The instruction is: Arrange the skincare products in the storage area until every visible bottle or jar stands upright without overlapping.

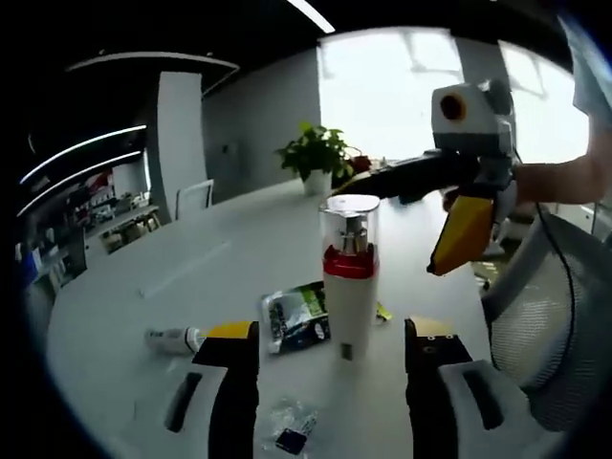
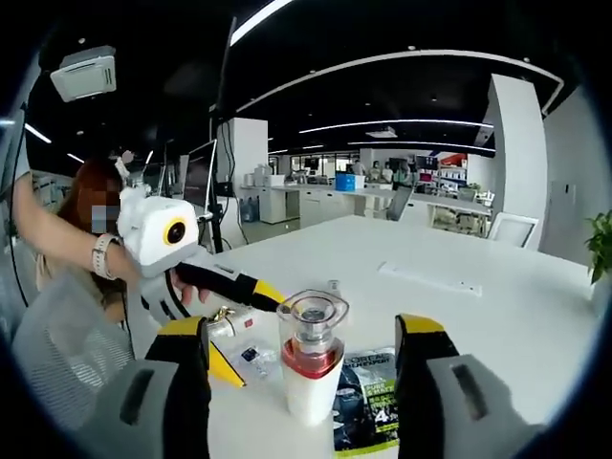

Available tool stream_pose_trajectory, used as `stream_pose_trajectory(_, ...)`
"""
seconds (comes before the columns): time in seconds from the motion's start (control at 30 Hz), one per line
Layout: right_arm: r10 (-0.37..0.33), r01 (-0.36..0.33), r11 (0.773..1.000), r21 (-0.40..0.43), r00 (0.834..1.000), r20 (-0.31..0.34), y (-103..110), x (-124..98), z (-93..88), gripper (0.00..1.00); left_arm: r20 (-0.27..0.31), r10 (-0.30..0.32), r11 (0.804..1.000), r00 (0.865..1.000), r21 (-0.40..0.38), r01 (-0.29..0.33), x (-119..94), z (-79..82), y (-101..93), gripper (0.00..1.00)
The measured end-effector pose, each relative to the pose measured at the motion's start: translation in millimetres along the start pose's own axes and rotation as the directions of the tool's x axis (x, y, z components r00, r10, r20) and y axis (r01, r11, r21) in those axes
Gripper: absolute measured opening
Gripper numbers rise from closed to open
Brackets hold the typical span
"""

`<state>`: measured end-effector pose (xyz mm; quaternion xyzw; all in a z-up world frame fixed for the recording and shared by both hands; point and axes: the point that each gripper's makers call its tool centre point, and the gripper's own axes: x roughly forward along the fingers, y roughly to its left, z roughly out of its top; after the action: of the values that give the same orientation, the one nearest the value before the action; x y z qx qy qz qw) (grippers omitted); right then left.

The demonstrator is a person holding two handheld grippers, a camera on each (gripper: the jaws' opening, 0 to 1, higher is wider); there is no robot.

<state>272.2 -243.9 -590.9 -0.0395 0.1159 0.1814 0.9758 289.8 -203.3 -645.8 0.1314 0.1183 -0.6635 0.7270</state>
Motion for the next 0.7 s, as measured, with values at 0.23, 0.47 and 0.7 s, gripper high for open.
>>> stream_pose_trajectory(0.23, 0.006, -0.005, 1.000, 0.003, 1.000, -0.004, 8.1, -2.0, 0.9, 0.91, -0.035, 0.084, 0.995, 0.996, -0.056, -0.086, -22.0, -7.1, 14.0, 0.71)
stream_pose_trajectory(0.47, 0.000, 0.000, 1.000, 0.019, 0.999, -0.032, 14.3, -3.6, -3.3, 1.00, -0.091, 0.241, 0.966, 0.966, -0.073, -0.248, -42.3, -21.2, 41.1, 0.82)
stream_pose_trajectory(0.7, -0.005, 0.006, 1.000, 0.024, 0.999, -0.047, 18.5, -5.8, -5.7, 1.00, -0.157, 0.307, 0.938, 0.938, -0.115, -0.327, -55.7, -43.7, 55.2, 0.84)
